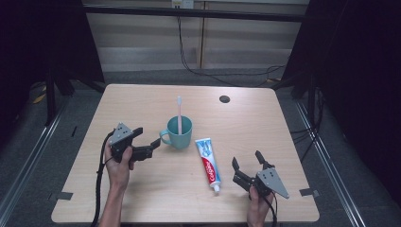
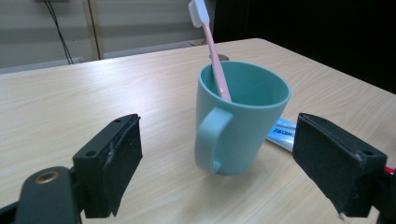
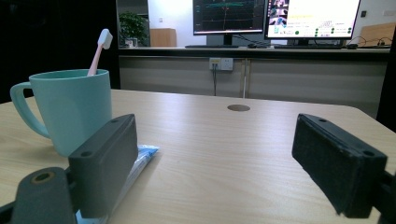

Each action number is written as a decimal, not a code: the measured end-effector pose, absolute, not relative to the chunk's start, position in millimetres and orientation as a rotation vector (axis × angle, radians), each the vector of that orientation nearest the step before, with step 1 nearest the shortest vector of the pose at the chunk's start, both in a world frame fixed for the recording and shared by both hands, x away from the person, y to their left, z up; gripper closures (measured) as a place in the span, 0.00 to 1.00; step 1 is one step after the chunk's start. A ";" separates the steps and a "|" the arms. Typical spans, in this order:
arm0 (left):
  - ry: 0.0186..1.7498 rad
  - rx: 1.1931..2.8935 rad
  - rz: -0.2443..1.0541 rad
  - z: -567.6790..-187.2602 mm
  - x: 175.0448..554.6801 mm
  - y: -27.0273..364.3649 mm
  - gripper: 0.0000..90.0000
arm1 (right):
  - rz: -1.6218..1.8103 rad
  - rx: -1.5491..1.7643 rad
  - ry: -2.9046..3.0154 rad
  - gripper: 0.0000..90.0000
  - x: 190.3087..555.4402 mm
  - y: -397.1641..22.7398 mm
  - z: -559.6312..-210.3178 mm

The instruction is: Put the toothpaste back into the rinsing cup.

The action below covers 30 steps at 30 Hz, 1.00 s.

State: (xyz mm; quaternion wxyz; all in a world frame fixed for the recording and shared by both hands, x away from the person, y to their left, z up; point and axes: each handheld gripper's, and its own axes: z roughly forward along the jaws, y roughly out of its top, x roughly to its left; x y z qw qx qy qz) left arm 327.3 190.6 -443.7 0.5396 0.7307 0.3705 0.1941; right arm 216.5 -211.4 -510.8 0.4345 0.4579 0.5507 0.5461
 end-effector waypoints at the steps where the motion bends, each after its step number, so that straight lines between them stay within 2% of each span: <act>1: 0.880 1.725 0.459 -445.9 323.9 190.0 0.17 | 1.360 1.140 1.371 0.15 216.5 -211.4 -510.8; 7: 0.881 1.731 0.428 -460.7 310.7 193.9 0.17 | 1.356 1.141 1.368 0.15 216.4 -211.3 -510.9; 12: 0.914 1.759 0.456 -474.8 301.8 200.2 0.17 | 1.356 1.141 1.370 0.15 216.5 -211.2 -510.8; 25: 0.869 1.682 0.556 -492.9 272.4 206.5 0.17 | 1.375 1.162 1.427 0.15 220.7 -213.2 -509.4; 28: 0.864 1.738 0.538 -501.5 270.0 205.3 0.17 | 1.386 1.195 1.485 0.15 223.7 -213.7 -507.8; 30: 0.845 1.699 0.551 -502.8 266.6 204.7 0.17 | 1.386 1.209 1.519 0.15 226.1 -212.9 -507.1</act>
